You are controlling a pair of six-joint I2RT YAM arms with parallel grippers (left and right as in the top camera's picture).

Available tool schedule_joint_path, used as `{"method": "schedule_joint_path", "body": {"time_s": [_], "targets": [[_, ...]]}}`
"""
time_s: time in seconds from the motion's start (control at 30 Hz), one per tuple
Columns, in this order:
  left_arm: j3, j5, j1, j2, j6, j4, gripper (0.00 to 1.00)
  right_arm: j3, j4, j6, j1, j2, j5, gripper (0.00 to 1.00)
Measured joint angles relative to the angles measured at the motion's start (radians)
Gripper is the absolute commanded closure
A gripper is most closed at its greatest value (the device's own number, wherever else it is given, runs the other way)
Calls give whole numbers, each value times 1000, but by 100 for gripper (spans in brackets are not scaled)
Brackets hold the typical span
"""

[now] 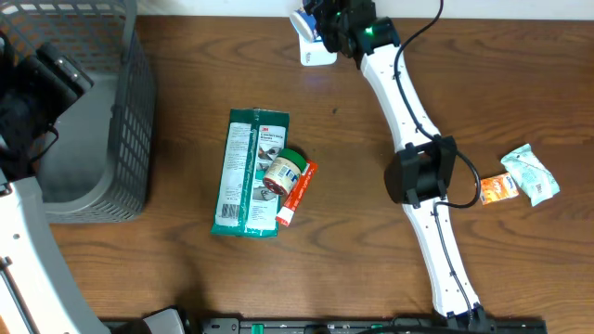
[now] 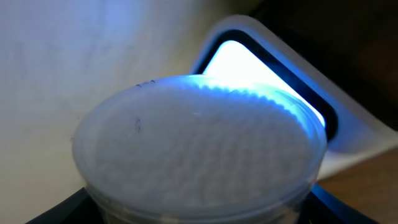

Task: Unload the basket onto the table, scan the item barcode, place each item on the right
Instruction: 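Hold the tub bottom against the scanner window with the right gripper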

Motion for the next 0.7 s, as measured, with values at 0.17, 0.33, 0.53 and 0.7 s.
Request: {"method": "schedule_joint_path", "body": {"time_s": [0.17,0.33,0.53,0.7], "targets": [[0,0,0,0,0,0,12,0,-5,35,16,0,37,69],[0,0,0,0,0,0,12,0,-8,48,24,0,53,68],[0,0,0,0,0,0,12,0,-19,55,23,0,61,67],[0,0,0,0,0,0,11,0,-19,58,23,0,64,67]]}}
